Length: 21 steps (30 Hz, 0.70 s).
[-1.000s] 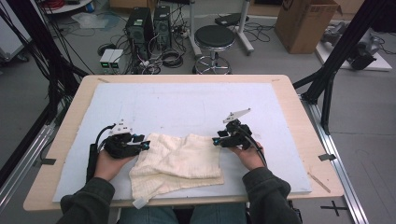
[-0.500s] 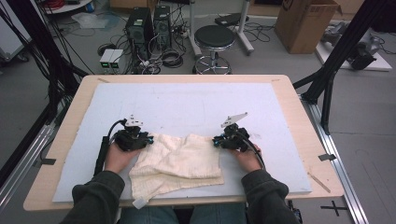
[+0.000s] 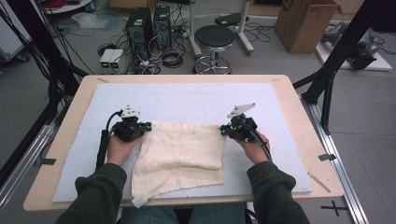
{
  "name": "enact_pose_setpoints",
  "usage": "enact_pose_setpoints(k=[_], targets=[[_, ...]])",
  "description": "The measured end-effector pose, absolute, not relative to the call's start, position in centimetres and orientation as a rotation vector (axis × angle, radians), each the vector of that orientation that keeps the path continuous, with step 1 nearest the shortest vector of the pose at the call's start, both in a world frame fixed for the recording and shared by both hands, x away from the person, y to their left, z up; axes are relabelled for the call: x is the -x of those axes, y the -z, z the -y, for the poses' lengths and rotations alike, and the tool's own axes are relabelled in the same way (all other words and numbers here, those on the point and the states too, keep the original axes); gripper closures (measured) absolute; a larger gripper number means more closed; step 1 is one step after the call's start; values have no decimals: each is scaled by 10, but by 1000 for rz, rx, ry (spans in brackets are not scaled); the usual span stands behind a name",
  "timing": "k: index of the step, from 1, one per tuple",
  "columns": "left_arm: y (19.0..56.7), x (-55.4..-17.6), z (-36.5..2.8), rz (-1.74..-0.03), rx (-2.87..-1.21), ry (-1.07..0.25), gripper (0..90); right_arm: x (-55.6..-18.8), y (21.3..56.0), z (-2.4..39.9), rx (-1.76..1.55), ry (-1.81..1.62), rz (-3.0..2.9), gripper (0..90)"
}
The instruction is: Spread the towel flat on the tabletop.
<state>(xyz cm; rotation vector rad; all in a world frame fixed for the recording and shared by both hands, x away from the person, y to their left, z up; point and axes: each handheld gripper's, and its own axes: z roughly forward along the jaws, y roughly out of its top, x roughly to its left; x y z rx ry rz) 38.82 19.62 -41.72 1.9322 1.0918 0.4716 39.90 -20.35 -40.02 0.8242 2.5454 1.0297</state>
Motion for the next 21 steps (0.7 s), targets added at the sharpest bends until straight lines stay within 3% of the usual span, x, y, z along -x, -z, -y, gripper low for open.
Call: enact_pose_setpoints(k=[7, 8, 10, 11, 21], targets=[[399, -440, -189, -1186, -1815, -574, 861, -453, 371, 197, -859, -996, -2413, 827], [396, -449, -186, -1202, -1823, -604, 813, -465, 368, 196, -897, -995, -2385, 794], [394, -459, -186, -1241, -1824, -583, 662, -482, 364, 196, -959, -1002, -2319, 648], [394, -460, -187, -1230, -1814, -571, 652, -487, 363, 197, -998, -1026, -2305, 648], [400, -428, -200, -1132, -1852, -486, 600, -460, 390, 213, -980, -1091, -2429, 572]])
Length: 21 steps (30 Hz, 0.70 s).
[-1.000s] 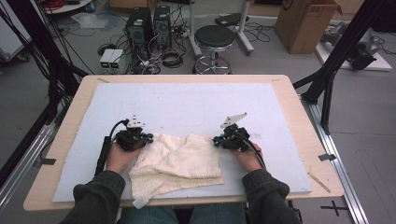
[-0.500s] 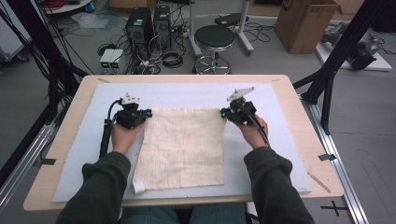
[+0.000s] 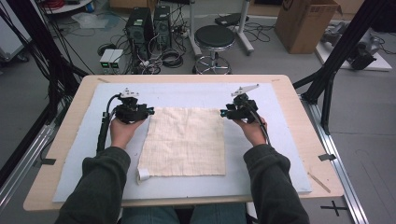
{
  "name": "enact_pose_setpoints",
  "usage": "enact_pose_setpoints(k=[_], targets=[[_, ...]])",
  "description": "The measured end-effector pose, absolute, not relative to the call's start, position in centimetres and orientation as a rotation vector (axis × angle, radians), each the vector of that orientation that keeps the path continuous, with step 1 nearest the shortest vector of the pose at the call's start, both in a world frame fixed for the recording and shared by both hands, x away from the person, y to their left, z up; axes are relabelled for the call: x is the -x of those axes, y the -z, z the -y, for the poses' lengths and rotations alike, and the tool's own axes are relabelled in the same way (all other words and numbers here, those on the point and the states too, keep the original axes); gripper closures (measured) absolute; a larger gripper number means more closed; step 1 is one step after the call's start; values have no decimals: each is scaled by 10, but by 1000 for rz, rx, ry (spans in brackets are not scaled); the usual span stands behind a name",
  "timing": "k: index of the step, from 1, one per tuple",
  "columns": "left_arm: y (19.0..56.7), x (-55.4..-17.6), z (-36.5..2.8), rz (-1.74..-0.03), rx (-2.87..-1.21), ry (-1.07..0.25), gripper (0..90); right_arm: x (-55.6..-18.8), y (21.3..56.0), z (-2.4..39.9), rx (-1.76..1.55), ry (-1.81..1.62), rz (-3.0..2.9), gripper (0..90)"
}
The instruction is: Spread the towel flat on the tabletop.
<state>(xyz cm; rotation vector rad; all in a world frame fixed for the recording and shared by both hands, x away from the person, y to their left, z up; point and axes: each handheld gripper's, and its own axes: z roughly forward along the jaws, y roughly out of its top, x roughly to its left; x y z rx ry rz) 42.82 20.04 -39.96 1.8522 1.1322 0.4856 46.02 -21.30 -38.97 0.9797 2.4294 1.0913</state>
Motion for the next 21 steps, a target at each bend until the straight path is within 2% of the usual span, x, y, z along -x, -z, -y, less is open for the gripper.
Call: enact_pose_setpoints(k=[4, 6, 12, 21], targets=[[399, -406, -206, -1073, -1859, -464, 582, -437, 392, 216, -933, -1164, -2445, 544], [398, -394, -208, -1036, -1866, -453, 561, -429, 389, 216, -923, -1179, -2491, 499], [393, -356, -212, -931, -1879, -424, 516, -395, 380, 210, -792, -1246, -2511, 487], [393, -310, -220, -838, -1915, -412, 476, -355, 387, 213, -674, -1318, -2514, 464]])
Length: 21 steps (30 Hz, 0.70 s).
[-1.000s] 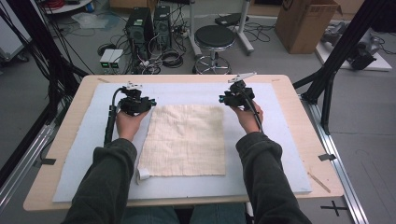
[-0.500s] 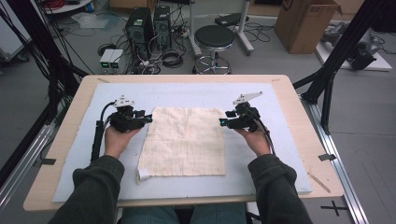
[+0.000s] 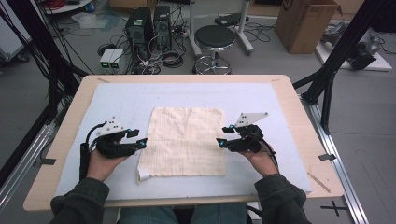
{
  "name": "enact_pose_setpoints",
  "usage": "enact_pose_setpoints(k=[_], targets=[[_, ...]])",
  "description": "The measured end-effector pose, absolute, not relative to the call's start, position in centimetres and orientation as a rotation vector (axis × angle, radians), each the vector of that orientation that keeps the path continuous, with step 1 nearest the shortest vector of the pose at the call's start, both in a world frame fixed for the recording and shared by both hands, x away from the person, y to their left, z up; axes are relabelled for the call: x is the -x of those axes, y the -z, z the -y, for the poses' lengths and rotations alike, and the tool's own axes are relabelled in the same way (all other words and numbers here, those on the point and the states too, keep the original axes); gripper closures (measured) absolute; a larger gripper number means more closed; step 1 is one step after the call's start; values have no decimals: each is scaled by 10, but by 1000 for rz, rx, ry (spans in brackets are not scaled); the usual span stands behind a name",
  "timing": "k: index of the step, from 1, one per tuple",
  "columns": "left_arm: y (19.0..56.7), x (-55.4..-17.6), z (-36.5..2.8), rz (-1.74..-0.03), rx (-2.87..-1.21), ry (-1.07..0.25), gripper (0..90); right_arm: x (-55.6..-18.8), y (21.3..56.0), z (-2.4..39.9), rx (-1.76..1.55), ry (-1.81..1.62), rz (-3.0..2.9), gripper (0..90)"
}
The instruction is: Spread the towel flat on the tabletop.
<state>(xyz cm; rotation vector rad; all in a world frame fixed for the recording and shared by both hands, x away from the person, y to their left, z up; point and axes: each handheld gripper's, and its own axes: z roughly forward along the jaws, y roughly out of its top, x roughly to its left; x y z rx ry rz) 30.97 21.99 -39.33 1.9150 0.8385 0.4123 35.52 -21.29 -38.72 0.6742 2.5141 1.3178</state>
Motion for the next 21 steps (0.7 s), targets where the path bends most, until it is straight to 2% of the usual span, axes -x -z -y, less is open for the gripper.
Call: enact_pose_setpoints(k=[11, 21], targets=[[416, -278, -219, -784, -1986, -366, 423, -332, 404, 216, -623, -1309, -2602, 458], [429, -267, -216, -732, -2048, -304, 399, -315, 429, 213, -554, -1267, -2706, 462]])
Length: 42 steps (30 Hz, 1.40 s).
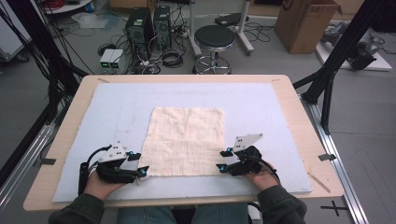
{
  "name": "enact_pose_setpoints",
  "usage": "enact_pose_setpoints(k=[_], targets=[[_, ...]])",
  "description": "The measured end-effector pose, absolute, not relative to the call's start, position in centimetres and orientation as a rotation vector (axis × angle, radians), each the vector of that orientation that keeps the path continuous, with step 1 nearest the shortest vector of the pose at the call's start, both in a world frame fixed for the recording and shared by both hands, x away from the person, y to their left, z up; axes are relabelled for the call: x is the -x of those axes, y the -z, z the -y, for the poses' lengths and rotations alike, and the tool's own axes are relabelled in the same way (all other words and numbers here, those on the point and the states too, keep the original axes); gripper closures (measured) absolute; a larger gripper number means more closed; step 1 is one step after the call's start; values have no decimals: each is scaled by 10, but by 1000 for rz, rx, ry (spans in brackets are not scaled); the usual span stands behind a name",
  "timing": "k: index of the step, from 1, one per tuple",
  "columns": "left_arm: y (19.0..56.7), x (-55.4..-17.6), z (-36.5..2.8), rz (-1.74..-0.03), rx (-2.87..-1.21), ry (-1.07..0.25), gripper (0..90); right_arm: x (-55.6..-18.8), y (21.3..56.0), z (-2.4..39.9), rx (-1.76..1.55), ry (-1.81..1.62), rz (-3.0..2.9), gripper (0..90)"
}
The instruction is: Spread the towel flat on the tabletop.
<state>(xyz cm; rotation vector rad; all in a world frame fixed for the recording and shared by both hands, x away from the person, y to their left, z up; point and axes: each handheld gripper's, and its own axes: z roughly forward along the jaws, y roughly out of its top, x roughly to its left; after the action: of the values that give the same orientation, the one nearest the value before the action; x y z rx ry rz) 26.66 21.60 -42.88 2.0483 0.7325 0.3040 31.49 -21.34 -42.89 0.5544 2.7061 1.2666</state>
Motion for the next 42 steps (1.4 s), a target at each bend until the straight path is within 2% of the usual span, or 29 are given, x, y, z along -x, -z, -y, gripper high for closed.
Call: enact_pose_setpoints(k=[3, 8, 12, 20, 34, 37, 39, 42], targets=[[434, -267, -214, -729, -2084, -281, 419, -314, 433, 212, -551, -1253, -2732, 466], [437, -268, -213, -701, -2118, -213, 511, -312, 436, 211, -517, -1221, -2752, 481], [441, -270, -211, -680, -2149, -157, 549, -311, 439, 209, -506, -1210, -2773, 497], [443, -270, -208, -685, -2161, -192, 600, -311, 441, 208, -494, -1187, -2770, 527], [443, -271, -206, -695, -2164, -247, 806, -317, 441, 210, -509, -1166, -2758, 722], [444, -272, -205, -698, -2161, -248, 840, -318, 440, 210, -508, -1168, -2761, 836], [443, -272, -205, -701, -2162, -248, 851, -319, 441, 210, -496, -1176, -2779, 869], [443, -272, -204, -698, -2163, -262, 872, -319, 440, 210, -505, -1178, -2790, 881]])
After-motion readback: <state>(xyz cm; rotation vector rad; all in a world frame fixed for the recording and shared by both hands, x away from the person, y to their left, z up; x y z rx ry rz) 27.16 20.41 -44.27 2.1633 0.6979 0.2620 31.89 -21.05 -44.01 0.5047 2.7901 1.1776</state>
